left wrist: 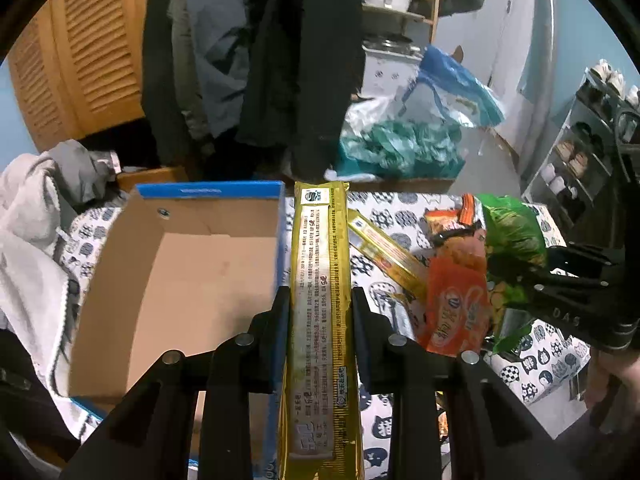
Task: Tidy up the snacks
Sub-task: 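Carry gold bar and green bag into the box and open both tools, then withdraw both tools from the box back over the snack pile, then grasp the silver foil bar with the left tool while the right tool grasps the black packet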
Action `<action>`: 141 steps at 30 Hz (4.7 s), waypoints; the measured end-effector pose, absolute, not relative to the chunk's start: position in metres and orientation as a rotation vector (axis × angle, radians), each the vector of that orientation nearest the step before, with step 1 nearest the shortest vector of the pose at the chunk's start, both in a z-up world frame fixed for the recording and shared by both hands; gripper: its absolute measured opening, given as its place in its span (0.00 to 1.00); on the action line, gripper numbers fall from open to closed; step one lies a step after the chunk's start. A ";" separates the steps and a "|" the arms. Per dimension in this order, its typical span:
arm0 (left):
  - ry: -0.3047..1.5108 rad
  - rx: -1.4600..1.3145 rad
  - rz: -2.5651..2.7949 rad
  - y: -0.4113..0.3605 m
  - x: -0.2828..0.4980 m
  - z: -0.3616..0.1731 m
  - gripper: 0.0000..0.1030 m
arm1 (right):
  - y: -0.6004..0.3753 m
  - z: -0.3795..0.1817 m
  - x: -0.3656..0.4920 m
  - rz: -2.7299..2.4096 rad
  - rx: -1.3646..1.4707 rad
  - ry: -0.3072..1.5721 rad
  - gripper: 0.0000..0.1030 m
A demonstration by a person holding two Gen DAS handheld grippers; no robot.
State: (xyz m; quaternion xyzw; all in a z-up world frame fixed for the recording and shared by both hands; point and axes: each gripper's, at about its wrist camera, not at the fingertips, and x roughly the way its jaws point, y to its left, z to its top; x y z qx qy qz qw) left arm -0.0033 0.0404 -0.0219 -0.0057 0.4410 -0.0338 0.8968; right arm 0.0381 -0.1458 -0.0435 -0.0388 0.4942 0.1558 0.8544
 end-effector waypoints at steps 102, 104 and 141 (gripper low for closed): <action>1.171 -0.142 -0.119 0.027 0.013 -0.089 0.68 | -0.201 -0.074 0.035 0.171 0.096 1.180 0.79; 1.181 -0.136 -0.128 0.021 0.015 -0.093 0.68 | -0.213 -0.079 0.035 0.139 0.103 1.189 0.79; 1.354 -0.090 -0.149 -0.045 0.064 -0.172 0.70 | -0.287 -0.201 0.022 -0.140 -0.161 1.422 0.79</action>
